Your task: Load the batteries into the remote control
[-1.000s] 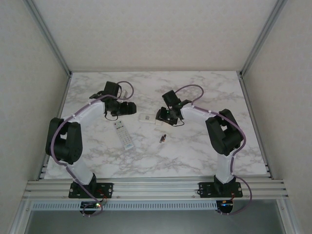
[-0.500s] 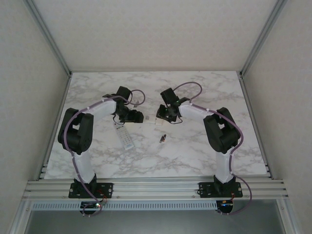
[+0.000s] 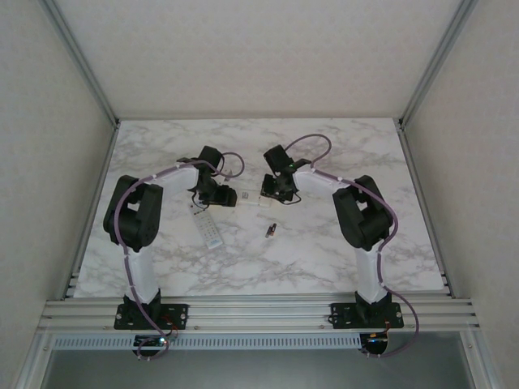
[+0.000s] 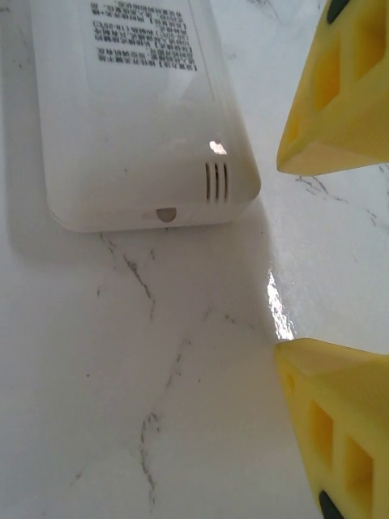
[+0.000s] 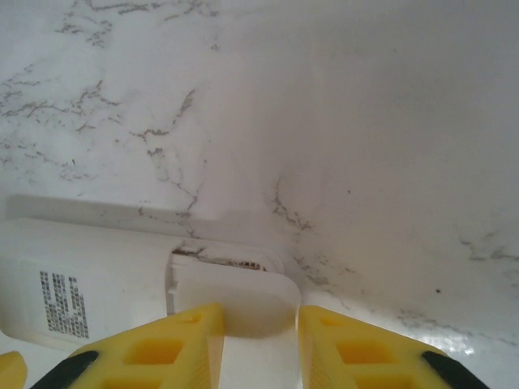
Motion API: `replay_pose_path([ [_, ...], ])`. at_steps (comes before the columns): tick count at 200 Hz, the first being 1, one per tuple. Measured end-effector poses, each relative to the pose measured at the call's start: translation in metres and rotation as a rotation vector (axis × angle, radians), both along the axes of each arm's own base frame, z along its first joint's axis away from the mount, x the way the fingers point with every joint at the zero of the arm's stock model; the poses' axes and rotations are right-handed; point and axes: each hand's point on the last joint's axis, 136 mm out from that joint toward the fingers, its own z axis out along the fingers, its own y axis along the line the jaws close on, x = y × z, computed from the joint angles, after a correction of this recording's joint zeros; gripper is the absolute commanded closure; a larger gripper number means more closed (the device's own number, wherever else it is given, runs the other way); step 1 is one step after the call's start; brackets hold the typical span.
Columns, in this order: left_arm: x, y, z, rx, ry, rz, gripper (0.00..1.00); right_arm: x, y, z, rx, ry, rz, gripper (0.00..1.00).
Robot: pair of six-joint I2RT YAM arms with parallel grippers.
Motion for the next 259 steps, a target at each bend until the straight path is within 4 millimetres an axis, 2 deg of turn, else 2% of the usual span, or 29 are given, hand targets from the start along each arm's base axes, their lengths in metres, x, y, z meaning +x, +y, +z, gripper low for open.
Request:
replay_pose_path([
  [67,0.001,0.0,-0.001,0.011,-0.002,0.009,0.45,0.008,0.005,0.001,-0.033,0.025,0.009,0.72],
  [116,0.001,-0.004,0.001,-0.01,-0.002,0.02,0.26,0.008,0.006,0.004,-0.031,0.024,0.025,0.59],
  [136,0.004,-0.006,0.004,-0.013,-0.02,0.027,0.24,0.008,0.007,0.007,-0.029,0.019,0.029,0.58],
  [178,0.02,0.0,0.025,-0.017,-0.106,0.06,0.25,-0.001,-0.002,0.026,-0.007,-0.003,0.019,0.63],
  [204,0.026,-0.002,0.034,-0.031,-0.137,0.067,0.29,-0.005,-0.006,0.024,0.015,0.004,0.009,0.63],
  [234,0.028,-0.003,0.033,-0.033,-0.136,0.066,0.33,-0.005,-0.005,0.019,0.031,0.015,0.007,0.63],
  [259,0.031,-0.005,0.024,-0.029,-0.118,0.065,0.35,-0.003,-0.001,0.012,0.041,0.021,0.012,0.64],
])
